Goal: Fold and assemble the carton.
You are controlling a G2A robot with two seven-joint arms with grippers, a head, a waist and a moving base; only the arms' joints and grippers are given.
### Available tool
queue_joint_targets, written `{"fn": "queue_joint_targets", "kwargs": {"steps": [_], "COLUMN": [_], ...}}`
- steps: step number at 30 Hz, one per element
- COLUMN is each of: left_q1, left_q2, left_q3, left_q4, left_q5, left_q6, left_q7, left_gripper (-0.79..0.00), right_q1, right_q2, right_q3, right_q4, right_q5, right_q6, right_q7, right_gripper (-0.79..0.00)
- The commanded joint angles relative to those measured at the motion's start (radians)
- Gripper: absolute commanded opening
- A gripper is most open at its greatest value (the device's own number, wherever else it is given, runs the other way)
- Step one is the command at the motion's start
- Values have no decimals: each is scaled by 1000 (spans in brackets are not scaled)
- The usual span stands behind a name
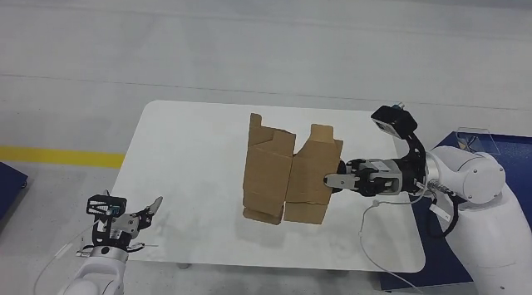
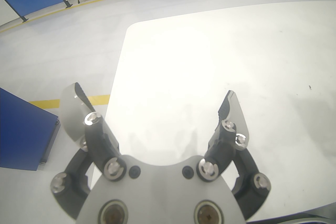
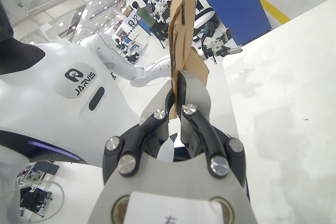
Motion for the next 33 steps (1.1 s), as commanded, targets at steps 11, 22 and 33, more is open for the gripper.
{"fn": "queue_joint_targets", "kwargs": {"steps": [11, 22, 33], "left_q1": [0, 0, 0], "left_q2": [0, 0, 0], "left_q3": [0, 0, 0], "left_q4": [0, 0, 0], "left_q5": [0, 0, 0], "left_q6": [0, 0, 0], "left_q7": [0, 0, 0], "left_gripper": [0, 0, 0], "right_q1": [-39, 35, 39], "right_q2": [-17, -86, -127], "right_q3": [-43, -359, -519], "right_q4": [11, 184, 300], "right_q5": [459, 1292, 1925], "right_q6": [111, 940, 1335], "right_q7": [-6, -30, -526], "right_gripper": [-785, -785, -785]}}
